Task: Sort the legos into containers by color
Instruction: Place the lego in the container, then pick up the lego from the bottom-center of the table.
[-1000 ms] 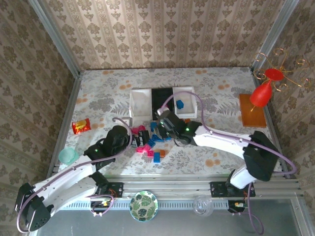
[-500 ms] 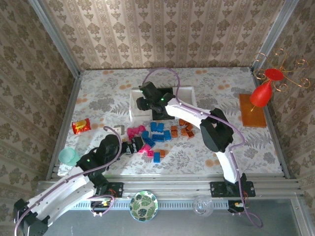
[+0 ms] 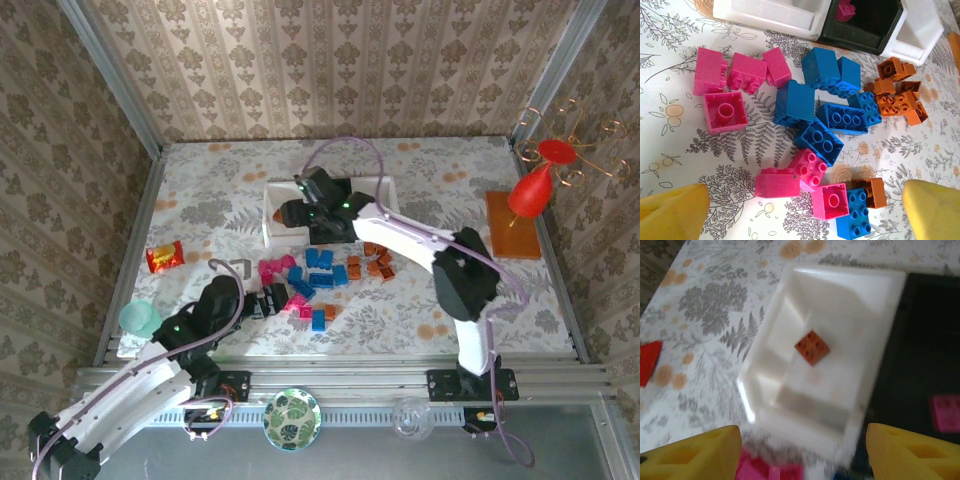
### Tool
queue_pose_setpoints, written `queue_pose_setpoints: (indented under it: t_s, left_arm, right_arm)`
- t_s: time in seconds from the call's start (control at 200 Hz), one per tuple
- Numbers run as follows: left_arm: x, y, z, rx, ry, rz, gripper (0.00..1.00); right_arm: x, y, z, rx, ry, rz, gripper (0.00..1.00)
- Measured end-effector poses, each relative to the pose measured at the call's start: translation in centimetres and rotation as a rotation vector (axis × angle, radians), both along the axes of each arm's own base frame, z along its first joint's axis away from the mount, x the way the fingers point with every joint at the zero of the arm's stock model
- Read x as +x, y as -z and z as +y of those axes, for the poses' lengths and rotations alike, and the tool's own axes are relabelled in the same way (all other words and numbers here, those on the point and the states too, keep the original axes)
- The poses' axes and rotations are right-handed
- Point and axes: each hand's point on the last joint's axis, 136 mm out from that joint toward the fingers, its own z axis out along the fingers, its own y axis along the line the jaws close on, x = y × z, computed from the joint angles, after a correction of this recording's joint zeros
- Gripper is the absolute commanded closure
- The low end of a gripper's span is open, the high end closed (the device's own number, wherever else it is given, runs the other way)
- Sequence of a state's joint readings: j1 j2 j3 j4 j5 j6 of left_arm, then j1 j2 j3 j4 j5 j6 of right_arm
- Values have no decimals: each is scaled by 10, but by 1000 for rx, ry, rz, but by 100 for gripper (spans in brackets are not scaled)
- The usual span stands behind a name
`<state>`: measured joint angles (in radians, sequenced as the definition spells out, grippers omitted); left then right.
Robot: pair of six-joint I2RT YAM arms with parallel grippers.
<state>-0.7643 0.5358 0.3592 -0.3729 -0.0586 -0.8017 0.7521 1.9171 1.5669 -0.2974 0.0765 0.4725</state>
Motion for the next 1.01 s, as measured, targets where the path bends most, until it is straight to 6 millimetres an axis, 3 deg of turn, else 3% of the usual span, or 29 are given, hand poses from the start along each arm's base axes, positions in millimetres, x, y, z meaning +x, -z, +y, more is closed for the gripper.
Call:
queue_pose_setpoints:
  t_s: [0.12,0.2,0.37,0.51,0.71,1.005]
  left_arm:
    - [0,1,0,4,-1,3,0]
    - [1,3,0,9,-1,7,0]
    - [3,6,2,23,-15,14,0]
    - [5,7,4,29,-26,15,0]
    - [8,9,6,36,-36,17,0]
    - [10,8,7,34,-43,15,0]
  right_arm:
    - [-41,-9,-21,29,-7,1,31]
    - [-71,-1,-31,34,-25,11,31]
    - [-137,56,-46,-60,-103,103,30]
    - [-174,95,-56,-162,-155,161,30]
    - [-188,110,-47,-159,-150,177,32]
    - [-189,135,-53,-146,-56,231,47]
